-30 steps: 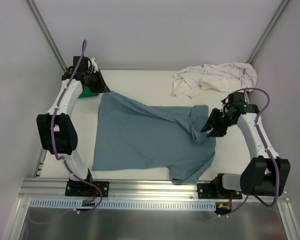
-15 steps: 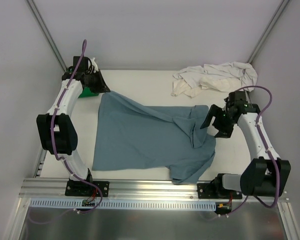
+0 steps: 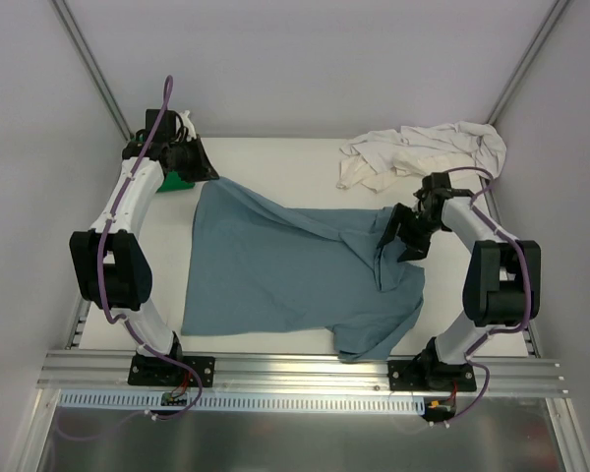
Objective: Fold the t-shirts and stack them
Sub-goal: Fold the flattened tshirt in 1/3 of the way
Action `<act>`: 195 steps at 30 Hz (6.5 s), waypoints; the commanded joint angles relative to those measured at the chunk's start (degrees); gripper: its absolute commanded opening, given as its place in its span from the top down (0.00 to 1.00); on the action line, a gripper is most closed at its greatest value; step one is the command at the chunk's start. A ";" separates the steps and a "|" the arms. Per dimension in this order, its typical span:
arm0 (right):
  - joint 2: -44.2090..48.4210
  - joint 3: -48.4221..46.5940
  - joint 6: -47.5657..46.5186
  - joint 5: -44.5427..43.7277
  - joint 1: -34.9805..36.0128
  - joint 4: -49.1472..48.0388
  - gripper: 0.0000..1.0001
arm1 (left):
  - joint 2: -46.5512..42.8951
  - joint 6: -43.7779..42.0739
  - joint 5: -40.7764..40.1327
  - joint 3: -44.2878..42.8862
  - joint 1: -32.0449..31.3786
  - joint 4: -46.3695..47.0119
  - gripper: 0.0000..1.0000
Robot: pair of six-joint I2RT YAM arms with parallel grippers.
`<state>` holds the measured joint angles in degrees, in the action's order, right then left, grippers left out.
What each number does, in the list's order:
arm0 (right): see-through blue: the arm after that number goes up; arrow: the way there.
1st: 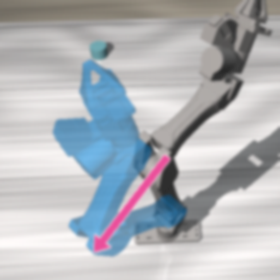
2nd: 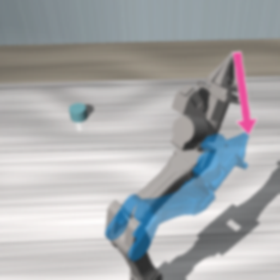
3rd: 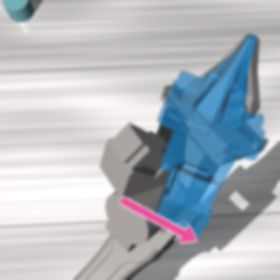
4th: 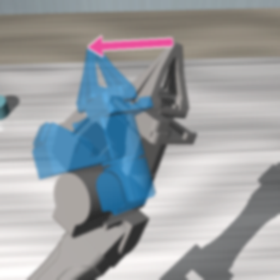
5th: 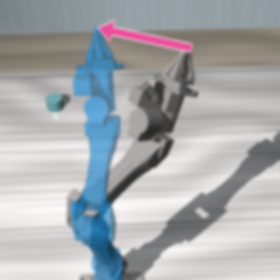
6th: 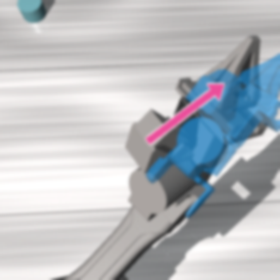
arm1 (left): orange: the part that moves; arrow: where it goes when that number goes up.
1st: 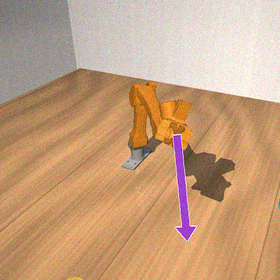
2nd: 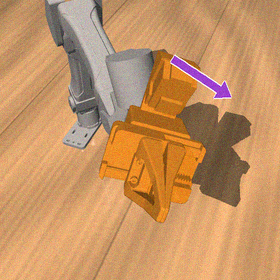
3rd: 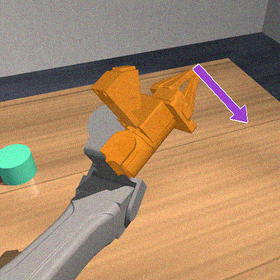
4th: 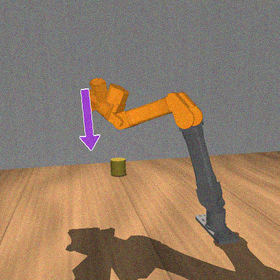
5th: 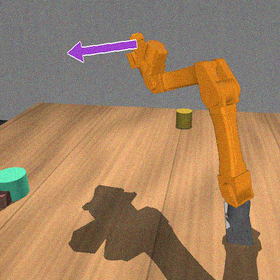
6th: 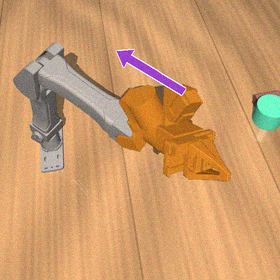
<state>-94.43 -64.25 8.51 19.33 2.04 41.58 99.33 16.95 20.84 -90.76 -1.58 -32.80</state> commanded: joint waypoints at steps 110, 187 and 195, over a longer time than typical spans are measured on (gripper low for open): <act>3.90 -15.03 -10.36 12.40 13.43 23.98 0.01 | -11.08 -3.68 -18.65 18.25 -3.78 3.36 1.00; -29.05 -39.20 -3.77 12.05 4.81 10.54 0.01 | 7.89 8.36 -8.09 11.22 -4.83 -10.35 0.03; -30.98 -38.67 -2.45 12.31 4.72 9.40 0.00 | 11.59 8.63 -10.99 8.15 -4.83 -12.12 0.03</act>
<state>-124.46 -102.63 4.58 30.85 7.05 51.70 110.13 24.91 11.70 -80.29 -6.07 -42.48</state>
